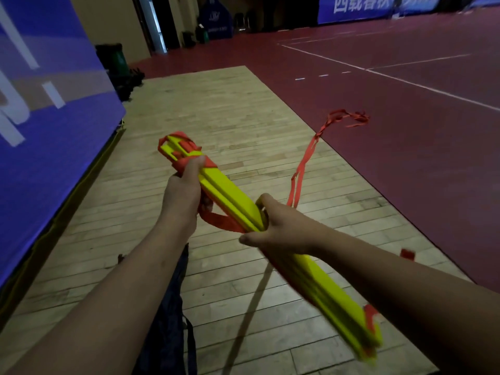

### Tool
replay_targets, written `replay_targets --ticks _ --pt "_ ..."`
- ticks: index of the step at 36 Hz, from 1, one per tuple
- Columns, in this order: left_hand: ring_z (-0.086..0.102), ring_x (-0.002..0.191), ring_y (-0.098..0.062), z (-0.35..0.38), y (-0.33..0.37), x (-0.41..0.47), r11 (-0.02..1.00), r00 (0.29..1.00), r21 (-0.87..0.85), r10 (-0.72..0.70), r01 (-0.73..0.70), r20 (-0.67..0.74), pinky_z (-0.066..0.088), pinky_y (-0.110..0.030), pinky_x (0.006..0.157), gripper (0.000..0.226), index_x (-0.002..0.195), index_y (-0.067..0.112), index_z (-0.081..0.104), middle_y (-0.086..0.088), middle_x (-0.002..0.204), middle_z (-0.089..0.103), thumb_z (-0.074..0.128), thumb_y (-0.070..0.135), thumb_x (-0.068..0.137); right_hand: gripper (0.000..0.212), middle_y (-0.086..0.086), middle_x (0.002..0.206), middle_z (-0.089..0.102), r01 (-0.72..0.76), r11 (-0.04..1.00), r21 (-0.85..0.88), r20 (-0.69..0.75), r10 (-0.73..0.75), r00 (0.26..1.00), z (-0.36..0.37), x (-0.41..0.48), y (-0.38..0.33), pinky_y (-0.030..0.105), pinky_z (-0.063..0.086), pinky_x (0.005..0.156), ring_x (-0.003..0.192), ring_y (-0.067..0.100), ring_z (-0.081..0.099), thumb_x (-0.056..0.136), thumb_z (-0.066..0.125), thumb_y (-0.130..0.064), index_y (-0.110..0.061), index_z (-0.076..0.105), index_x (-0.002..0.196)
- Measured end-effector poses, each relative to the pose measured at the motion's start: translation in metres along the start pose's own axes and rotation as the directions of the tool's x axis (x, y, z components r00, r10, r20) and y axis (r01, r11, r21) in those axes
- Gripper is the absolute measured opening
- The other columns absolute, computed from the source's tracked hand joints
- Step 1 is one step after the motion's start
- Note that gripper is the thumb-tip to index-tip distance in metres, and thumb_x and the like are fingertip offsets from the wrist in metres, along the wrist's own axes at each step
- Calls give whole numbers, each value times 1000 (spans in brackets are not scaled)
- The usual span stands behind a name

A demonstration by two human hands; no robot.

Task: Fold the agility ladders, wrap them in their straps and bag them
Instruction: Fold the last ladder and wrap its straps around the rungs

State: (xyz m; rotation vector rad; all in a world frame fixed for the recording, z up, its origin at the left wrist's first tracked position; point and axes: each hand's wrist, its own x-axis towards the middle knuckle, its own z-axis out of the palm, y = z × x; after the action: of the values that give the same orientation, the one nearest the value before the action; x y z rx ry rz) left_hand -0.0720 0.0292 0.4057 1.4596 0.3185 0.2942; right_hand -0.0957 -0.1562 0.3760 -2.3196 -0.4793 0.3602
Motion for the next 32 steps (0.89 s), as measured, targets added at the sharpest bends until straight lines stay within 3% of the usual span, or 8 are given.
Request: replay_targets --ticks 5,9,12,16,22,25,27,32 --pt "60 54 -9 -2 9 -10 981 983 -183 90 -59 161 47 -21 48 28 84 14 60 7 58 58 64 42 85 32 7 101 76 -82 871 484 192 -15 981 0 -1 3 46 57 94 99 32 73 86 77 -39 -16 71 107" --pt "65 62 -12 -4 10 -10 968 967 -230 146 -96 211 52 -25 55 30 93 14 62 5 65 64 60 43 87 37 26 117 69 -244 696 676 401 -69 914 5 -1 1 49 54 98 109 43 68 88 71 -23 -3 60 116" --pt "63 58 -11 -8 10 -6 977 948 -161 177 -138 265 48 -24 49 37 93 12 59 6 61 61 57 47 82 18 27 108 66 -304 590 748 535 -265 802 4 -5 -3 45 59 83 85 38 71 100 51 -10 -4 48 116" --pt "66 76 -23 -17 9 4 986 934 -3 156 -164 320 53 -35 71 55 89 14 63 -7 77 65 61 66 75 12 10 79 59 -167 680 714 417 -221 882 -1 -4 -1 38 50 65 63 25 58 99 59 -15 -9 50 103" --pt "52 48 -23 -19 6 6 957 914 288 -80 -41 398 47 -33 57 81 86 4 60 -7 54 52 54 83 69 17 8 76 57 -94 845 526 163 8 987 -5 0 4 37 49 59 64 22 56 97 65 -21 -7 58 102" --pt "49 46 -22 -8 -2 -2 966 925 258 -105 8 365 43 -29 50 58 83 5 59 -6 55 51 63 63 84 19 6 81 58 -46 991 129 17 44 999 5 5 3 40 54 63 68 21 58 99 63 -25 -9 55 104" --pt "49 44 -20 -2 -5 -6 984 948 176 -83 29 308 44 -30 53 45 75 7 59 -5 54 52 64 50 88 20 7 92 59 -36 996 -76 -72 30 997 13 7 5 40 52 68 77 23 60 99 60 -27 -12 49 107" --pt "55 48 -18 1 -2 -4 998 980 41 45 -54 192 47 -36 63 45 64 15 63 -2 52 56 70 58 69 17 0 84 53 53 991 -123 -81 -64 995 11 2 0 27 37 55 70 14 53 100 56 -25 -17 42 106"
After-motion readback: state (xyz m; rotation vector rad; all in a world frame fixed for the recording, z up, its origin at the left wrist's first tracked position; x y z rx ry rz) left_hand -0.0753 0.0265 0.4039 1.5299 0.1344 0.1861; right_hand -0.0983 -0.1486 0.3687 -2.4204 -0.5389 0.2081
